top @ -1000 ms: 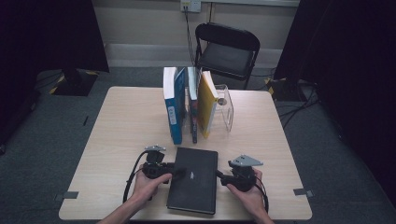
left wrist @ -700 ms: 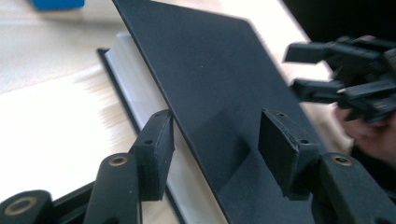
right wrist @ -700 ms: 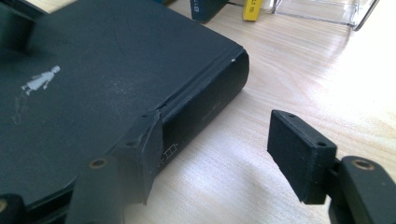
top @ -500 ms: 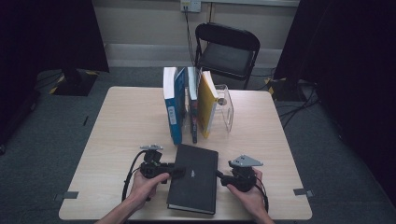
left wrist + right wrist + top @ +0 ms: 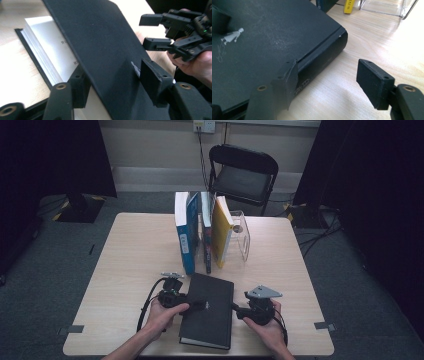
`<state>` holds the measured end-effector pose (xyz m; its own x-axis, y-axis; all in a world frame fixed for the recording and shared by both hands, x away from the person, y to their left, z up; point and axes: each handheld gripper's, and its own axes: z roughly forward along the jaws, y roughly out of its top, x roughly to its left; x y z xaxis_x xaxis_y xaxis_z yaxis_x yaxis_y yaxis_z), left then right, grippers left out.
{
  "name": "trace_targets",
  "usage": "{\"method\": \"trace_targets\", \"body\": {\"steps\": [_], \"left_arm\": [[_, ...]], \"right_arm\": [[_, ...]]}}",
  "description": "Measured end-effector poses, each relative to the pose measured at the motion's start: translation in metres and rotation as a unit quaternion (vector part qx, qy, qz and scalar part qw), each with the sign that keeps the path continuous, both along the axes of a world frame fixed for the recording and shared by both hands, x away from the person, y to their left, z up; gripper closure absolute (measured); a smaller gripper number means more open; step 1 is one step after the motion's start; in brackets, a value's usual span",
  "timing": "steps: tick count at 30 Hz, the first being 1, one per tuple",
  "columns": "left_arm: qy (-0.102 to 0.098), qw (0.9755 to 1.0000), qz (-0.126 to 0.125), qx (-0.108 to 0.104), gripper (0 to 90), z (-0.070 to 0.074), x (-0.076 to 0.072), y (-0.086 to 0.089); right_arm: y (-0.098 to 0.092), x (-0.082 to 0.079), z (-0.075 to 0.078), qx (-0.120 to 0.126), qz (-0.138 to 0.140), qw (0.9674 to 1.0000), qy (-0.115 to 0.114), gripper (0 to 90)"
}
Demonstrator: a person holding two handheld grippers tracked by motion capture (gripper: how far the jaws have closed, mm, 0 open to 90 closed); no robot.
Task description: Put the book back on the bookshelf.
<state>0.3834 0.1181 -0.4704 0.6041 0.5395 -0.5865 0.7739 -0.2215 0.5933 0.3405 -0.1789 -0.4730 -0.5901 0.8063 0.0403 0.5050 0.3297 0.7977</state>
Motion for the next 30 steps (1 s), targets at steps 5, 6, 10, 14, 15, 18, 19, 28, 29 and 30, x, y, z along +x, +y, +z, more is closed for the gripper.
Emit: {"method": "trace_targets", "body": {"steps": [5, 6, 10, 14, 15, 18, 19, 28, 29, 30], "left_arm": [[-0.004, 0.9999, -0.006, 0.011, 40.3, 0.001, 0.003, -0.008], [-0.004, 0.9999, -0.006, 0.012, 39.2, 0.001, 0.004, -0.01], [-0.015, 0.9997, -0.012, 0.013, 36.1, 0.001, 0.004, -0.02], [0.0, 0.9994, -0.029, -0.019, 45.5, -0.001, 0.009, -0.022], [-0.001, 0.9993, -0.03, -0.024, 49.3, 0.0, 0.009, -0.021], [0.0, 0.999, -0.032, -0.03, 53.4, 0.0, 0.009, -0.02], [-0.002, 0.9991, -0.032, -0.029, 53.7, 0.0, 0.009, -0.02], [-0.04, 0.9987, -0.028, -0.016, 55.3, 0.01, -0.002, -0.021], [-0.045, 0.9985, -0.028, -0.013, 55.4, 0.011, -0.003, -0.022], [-0.05, 0.9982, -0.029, -0.014, 55.4, 0.013, -0.005, -0.022]], "right_arm": [[-0.001, 0.0, 0.0, 0.002, 0.0, 1.0, 0.001, 33.6], [-0.001, 0.0, 0.0, 0.003, 0.0, 1.0, 0.002, 33.6], [-0.001, 0.001, 0.0, 0.003, 0.0, 1.0, 0.003, 33.0], [-0.002, 0.002, 0.0, 0.005, 0.002, 1.0, 0.005, 32.1], [-0.002, 0.002, 0.0, 0.005, 0.002, 1.0, 0.006, 31.7], [-0.002, 0.002, 0.0, 0.008, 0.004, 0.9999, 0.008, 29.7], [-0.003, 0.002, 0.001, 0.01, 0.005, 0.9999, 0.009, 29.0], [-0.01, -0.004, 0.01, 0.05, 0.008, 0.9986, 0.012, 23.8], [-0.01, -0.005, 0.011, 0.055, 0.011, 0.9983, 0.015, 23.7], [-0.011, -0.006, 0.012, 0.06, 0.012, 0.998, 0.015, 23.2]]}}
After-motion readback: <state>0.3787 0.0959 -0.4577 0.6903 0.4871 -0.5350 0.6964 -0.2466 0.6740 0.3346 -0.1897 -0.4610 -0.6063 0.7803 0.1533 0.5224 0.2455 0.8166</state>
